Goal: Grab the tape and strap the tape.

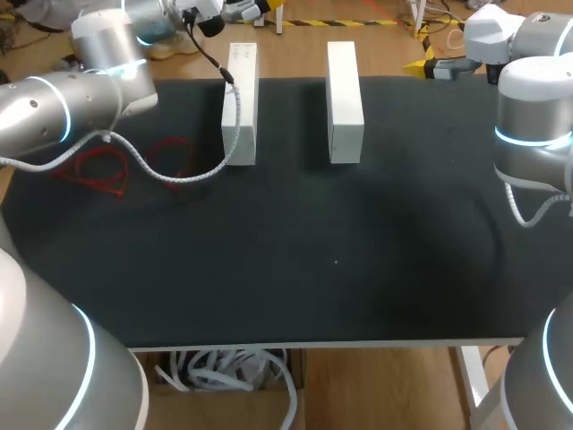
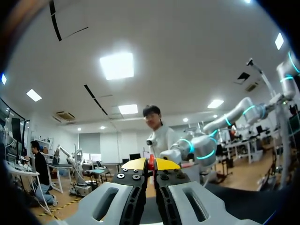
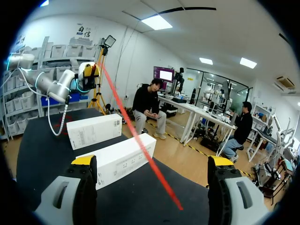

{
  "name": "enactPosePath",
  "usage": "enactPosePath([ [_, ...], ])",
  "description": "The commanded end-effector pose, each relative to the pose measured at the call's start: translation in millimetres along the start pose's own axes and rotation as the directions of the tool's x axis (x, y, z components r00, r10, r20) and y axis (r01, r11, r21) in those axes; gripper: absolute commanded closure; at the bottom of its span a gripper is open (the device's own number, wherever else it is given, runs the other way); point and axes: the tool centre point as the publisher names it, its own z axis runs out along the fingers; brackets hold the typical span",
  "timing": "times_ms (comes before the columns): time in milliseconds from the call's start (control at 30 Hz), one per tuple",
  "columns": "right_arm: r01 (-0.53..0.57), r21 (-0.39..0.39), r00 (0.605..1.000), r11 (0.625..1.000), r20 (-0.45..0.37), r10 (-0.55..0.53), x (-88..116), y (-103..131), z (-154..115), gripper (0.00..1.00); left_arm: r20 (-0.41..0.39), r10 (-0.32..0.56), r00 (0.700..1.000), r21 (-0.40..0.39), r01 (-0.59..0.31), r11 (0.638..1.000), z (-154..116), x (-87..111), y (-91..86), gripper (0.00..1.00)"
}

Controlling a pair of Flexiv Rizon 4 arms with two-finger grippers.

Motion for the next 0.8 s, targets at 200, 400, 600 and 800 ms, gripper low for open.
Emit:
enactPosePath([
  [200, 0.000, 0.000, 1.000, 1.000, 0.000, 0.000, -0.2, -0.2, -0.5, 0.00, 0.035, 0.001, 0.999, 0.000, -0.001, 1.000, 2.1, 7.5, 0.7, 1.00],
  [400, 0.000, 0.000, 1.000, 1.000, 0.000, 0.000, -0.2, -0.2, -0.5, 0.00, 0.027, 0.008, 1.000, -0.001, -0.008, 1.000, 2.5, 7.8, -0.2, 1.00],
  [600, 0.000, 0.000, 1.000, 1.000, 0.000, 0.000, -0.2, -0.2, -0.5, 0.00, 0.031, 0.018, 0.999, -0.015, -0.018, 1.000, 2.2, 7.9, -1.8, 1.00],
  [800, 0.000, 0.000, 1.000, 1.000, 0.000, 0.000, -0.2, -0.2, -0.5, 0.00, 0.031, 0.018, 0.999, -0.015, -0.018, 1.000, 2.2, 7.9, -1.8, 1.00],
])
